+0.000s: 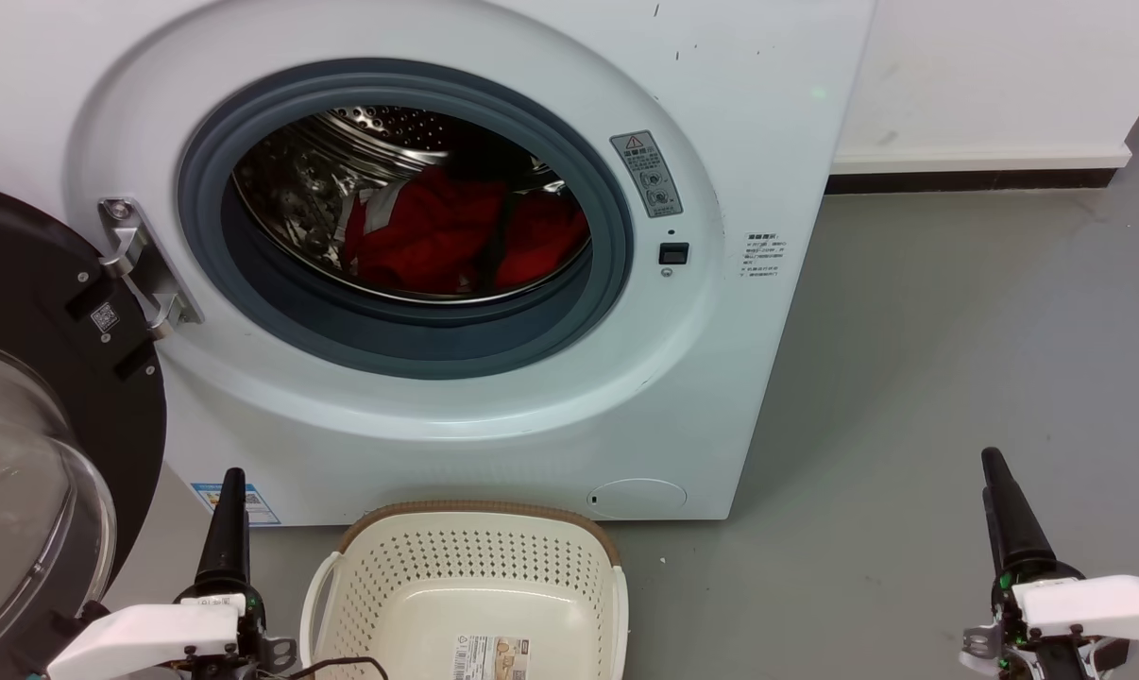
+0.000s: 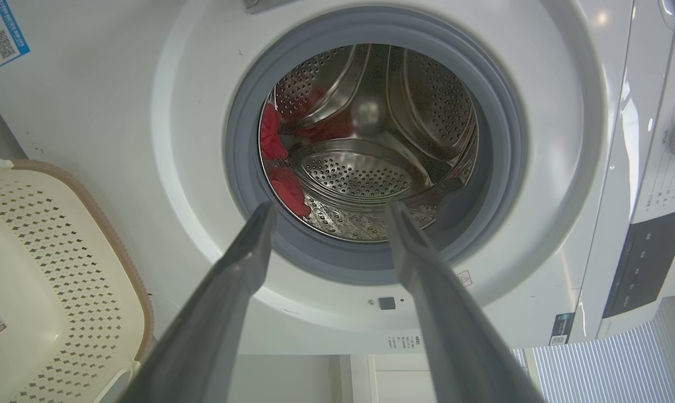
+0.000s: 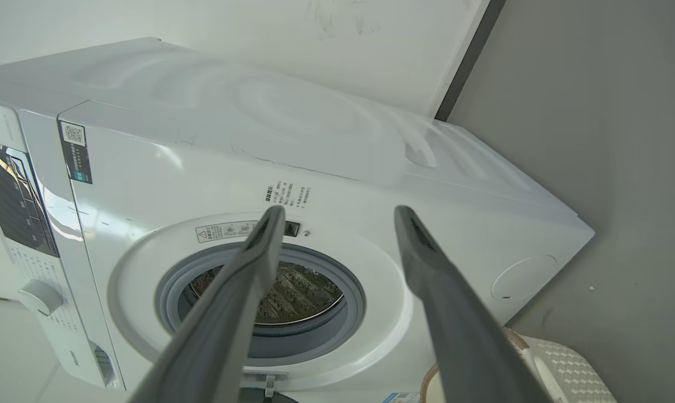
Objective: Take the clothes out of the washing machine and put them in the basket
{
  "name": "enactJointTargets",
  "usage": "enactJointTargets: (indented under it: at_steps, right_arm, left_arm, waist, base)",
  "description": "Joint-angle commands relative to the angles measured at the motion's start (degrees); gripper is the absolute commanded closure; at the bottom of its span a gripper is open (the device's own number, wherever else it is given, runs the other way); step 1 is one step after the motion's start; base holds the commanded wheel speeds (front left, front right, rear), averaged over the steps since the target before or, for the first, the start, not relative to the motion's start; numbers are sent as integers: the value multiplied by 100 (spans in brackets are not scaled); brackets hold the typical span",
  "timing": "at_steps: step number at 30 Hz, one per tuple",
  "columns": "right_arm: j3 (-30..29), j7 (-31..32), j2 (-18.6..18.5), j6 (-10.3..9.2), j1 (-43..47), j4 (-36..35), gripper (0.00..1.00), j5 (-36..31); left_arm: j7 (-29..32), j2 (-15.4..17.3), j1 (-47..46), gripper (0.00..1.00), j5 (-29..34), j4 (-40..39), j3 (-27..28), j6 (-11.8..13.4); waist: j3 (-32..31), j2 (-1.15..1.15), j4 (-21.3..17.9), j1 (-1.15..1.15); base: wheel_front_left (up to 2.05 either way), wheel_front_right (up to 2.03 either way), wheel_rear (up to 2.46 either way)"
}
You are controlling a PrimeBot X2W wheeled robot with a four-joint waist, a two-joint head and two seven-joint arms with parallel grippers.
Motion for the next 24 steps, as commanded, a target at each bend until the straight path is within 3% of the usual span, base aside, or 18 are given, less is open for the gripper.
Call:
enactJointTargets:
  at_steps: [1, 9, 22, 24]
  right_arm:
    - [-7, -57, -6, 0, -134, -176, 0, -382]
    - [73, -230, -6, 0, -174, -693, 0, -2017]
    - [172, -471, -5, 0, -203, -1368, 0, -3728]
    - [256, -566, -5, 0, -188, -1540, 0, -4208]
  left_arm:
    - [-51, 10, -34, 0, 196, -138, 67, -1]
    - [-226, 13, -55, 0, 1095, -503, 176, 81]
    - [-465, 14, 9, 0, 2740, -1497, -188, 700]
    - [-554, 15, 55, 0, 3259, -1719, -380, 765]
  waist:
    - [3, 0, -2, 0]
    - [36, 0, -18, 0]
    - [103, 0, -36, 0]
    - [120, 0, -52, 0]
  base:
    - [0, 0, 0]
    - [0, 0, 0]
    - [0, 0, 0]
    - [0, 0, 0]
